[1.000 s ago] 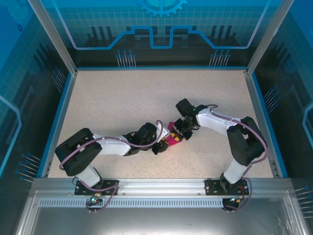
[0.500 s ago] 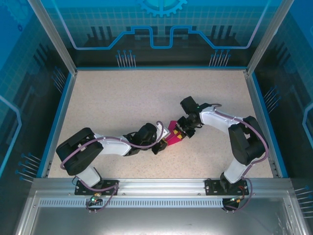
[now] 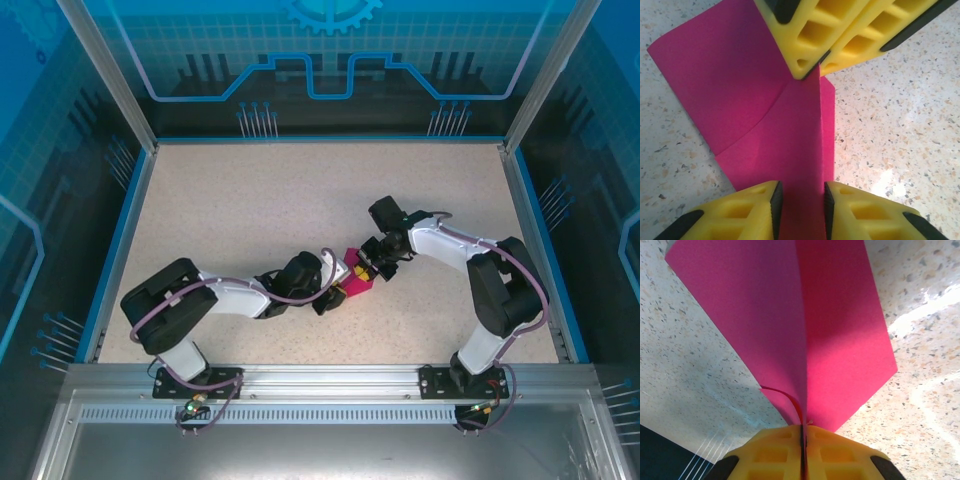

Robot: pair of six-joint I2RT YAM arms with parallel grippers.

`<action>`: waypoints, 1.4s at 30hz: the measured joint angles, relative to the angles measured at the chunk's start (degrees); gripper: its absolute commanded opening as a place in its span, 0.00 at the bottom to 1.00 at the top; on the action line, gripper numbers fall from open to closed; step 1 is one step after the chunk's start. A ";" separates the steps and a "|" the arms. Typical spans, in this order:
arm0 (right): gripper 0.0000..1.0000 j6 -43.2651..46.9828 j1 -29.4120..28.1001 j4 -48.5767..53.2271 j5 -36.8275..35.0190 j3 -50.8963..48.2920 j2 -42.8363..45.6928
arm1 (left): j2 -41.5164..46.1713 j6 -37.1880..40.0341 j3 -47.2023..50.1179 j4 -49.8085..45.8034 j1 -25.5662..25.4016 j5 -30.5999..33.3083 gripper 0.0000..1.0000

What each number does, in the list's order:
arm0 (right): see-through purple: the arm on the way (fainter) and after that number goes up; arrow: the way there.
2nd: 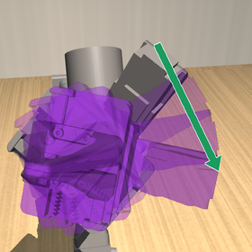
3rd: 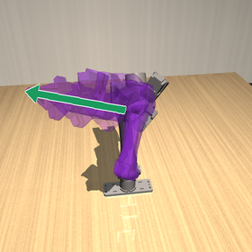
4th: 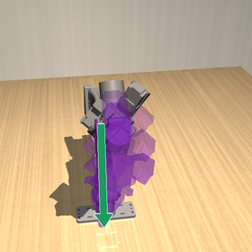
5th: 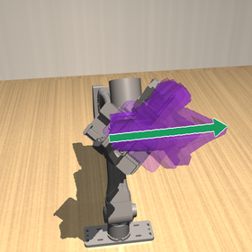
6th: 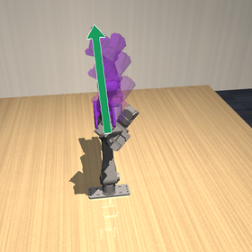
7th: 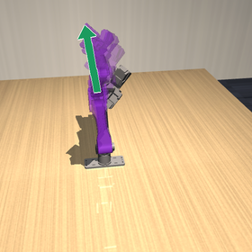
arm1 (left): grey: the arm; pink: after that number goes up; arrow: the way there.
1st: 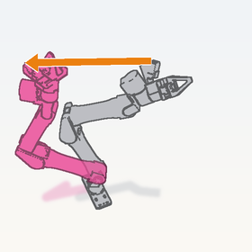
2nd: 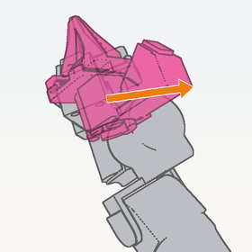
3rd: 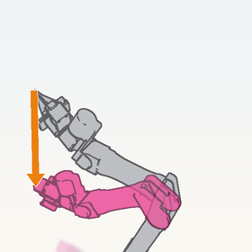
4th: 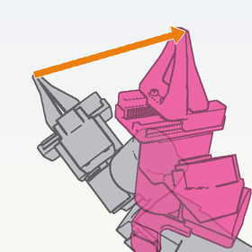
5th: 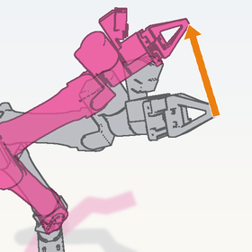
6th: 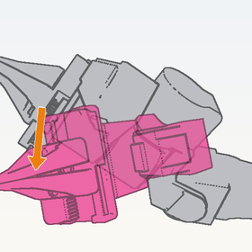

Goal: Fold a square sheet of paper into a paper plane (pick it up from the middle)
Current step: Fourth fold the wing at the center of the table.

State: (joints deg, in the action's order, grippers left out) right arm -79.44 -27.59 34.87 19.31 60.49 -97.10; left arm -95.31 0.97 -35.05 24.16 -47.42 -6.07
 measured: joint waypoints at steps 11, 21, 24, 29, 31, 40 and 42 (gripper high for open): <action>0.42 2.34 0.02 -0.02 0.52 0.07 -0.11 | -0.98 -2.16 -0.15 1.31 0.00 0.00 0.18; 0.54 10.95 0.68 0.00 -1.01 0.26 3.32 | -1.18 -8.70 2.25 5.88 0.44 -1.29 0.18; 0.52 11.74 1.77 0.17 -0.72 0.26 3.45 | -1.20 -8.35 2.43 5.70 0.44 -1.27 0.18; 0.56 12.22 2.89 1.51 0.76 1.29 1.90 | -1.03 -4.17 2.34 2.89 0.44 -0.90 0.18; 0.59 12.52 2.89 1.77 1.64 2.29 0.61 | -0.83 -1.86 2.01 0.92 0.44 -0.37 0.17; 0.61 11.93 2.89 2.03 3.96 3.34 -0.35 | -0.24 8.55 -2.40 -7.15 0.44 2.29 0.18; 0.61 11.43 2.89 2.03 4.37 3.34 -0.66 | -0.24 9.73 -3.10 -7.69 0.44 2.45 0.18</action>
State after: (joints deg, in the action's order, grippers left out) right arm -68.01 -24.71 36.91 23.68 63.83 -97.76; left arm -95.55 10.70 -38.15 16.47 -46.98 -3.62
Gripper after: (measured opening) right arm 0.610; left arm 0.175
